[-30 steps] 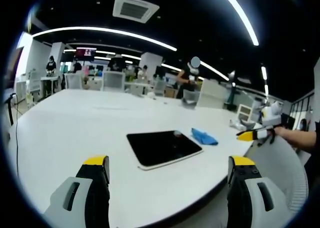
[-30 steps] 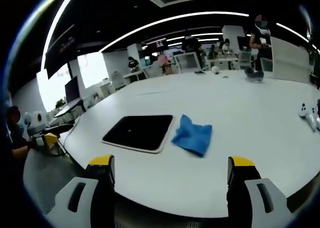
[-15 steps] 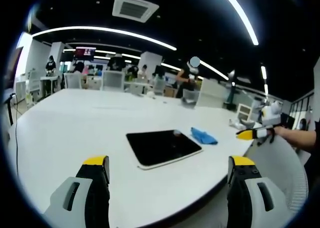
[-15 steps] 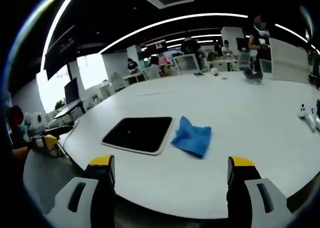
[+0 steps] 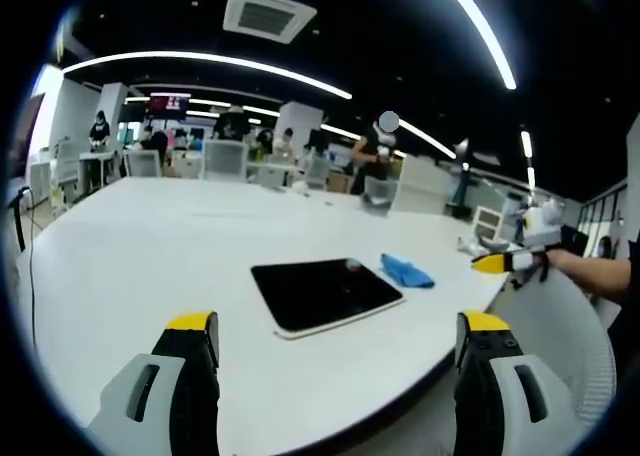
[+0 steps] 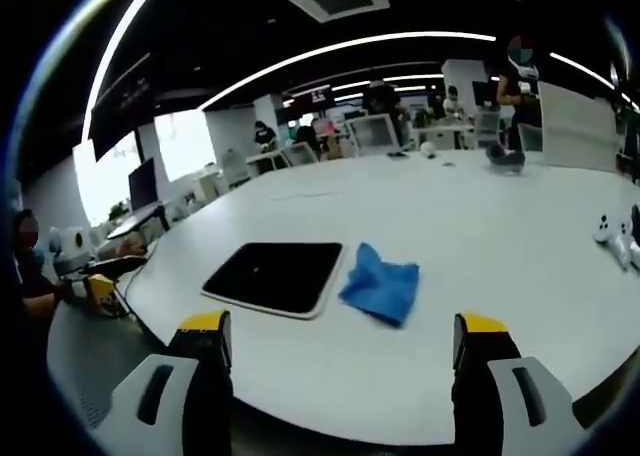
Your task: Wipe the mirror surface with the cleaning cloth until all visible marks leave the cleaned area.
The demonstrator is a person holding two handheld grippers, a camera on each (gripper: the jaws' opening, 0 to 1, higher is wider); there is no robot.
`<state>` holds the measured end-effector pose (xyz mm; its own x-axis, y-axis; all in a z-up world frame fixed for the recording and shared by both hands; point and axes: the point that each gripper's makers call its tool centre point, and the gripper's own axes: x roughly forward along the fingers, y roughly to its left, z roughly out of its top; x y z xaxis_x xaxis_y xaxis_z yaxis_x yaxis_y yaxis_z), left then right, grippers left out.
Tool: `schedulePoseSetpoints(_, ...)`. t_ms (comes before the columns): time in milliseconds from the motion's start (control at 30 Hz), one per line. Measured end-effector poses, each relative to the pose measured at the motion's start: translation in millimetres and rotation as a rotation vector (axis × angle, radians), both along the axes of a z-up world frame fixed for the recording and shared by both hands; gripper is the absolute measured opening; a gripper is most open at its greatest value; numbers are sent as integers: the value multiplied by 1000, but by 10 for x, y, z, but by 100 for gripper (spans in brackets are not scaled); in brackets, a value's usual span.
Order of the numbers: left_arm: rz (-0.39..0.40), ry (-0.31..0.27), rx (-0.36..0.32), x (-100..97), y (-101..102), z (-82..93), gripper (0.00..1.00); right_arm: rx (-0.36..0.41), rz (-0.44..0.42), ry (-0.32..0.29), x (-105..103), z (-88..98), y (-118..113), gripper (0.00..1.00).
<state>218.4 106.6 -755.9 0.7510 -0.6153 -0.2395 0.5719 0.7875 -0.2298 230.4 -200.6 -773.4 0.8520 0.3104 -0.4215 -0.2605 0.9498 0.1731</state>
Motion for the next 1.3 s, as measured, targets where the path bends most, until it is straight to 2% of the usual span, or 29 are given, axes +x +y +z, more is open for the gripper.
schedulePoseSetpoints(400,4,2,2,0,8,-3,99,-48,-5,-20,167,125,-105,88)
schedulePoseSetpoints(700,4,1,1,2,7,0,99,-92,23,-30,304,221,-130,85)
schedulePoseSetpoints(967,9,0,1,6,12,2,99,-103,55,-6,417,216,-105,84)
schedulePoseSetpoints(1133,8,0,0,6,9,3,99,-112,72,10,459,234,-121,76)
schedulePoseSetpoints(1300,11,-2,-4,8,12,6,99,-112,83,37,508,209,-120,73)
